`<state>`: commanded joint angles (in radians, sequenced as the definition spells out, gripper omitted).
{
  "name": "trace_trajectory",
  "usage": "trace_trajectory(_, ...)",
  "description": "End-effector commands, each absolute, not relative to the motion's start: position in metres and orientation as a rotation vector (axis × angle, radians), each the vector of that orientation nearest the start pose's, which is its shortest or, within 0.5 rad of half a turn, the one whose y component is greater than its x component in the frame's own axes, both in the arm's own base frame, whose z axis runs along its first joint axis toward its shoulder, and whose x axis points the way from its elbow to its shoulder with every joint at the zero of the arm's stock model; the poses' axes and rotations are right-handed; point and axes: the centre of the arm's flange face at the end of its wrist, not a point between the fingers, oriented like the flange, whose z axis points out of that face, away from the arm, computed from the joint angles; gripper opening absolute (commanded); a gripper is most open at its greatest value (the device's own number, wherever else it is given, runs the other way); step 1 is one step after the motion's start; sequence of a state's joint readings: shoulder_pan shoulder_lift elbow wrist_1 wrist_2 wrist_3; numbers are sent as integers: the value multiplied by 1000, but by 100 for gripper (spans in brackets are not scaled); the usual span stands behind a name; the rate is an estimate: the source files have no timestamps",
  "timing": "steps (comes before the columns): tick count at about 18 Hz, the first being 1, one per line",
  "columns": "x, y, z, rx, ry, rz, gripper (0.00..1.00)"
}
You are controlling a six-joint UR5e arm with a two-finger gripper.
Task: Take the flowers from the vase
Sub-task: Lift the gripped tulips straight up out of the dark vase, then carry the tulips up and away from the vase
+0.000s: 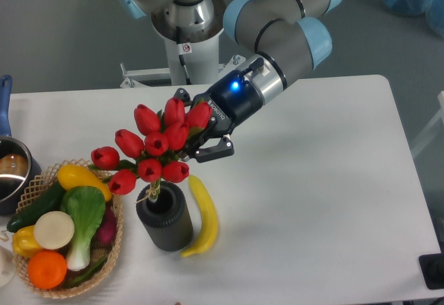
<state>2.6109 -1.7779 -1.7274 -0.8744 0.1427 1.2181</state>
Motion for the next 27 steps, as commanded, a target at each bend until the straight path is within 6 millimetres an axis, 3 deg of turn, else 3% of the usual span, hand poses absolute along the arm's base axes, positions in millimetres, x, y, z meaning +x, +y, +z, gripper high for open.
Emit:
trace_trajectory(5, -369, 481, 490, -1674, 377, -366, 38)
trace_trajectory(9, -378, 475, 498, -1671, 375, -339, 38)
trace_trajectory(12, -398, 460, 509, -1678, 333, -311, 38)
trace_trajectory(14, -422, 441, 517, -1699, 269, -282, 38)
trace_trajectory(18, -465, 396, 505, -1763, 144, -207, 38)
trace_trajectory(24, -499, 356, 466, -2014, 16, -42, 38)
trace_trajectory(27, -513, 339, 461, -2153, -12, 78, 38)
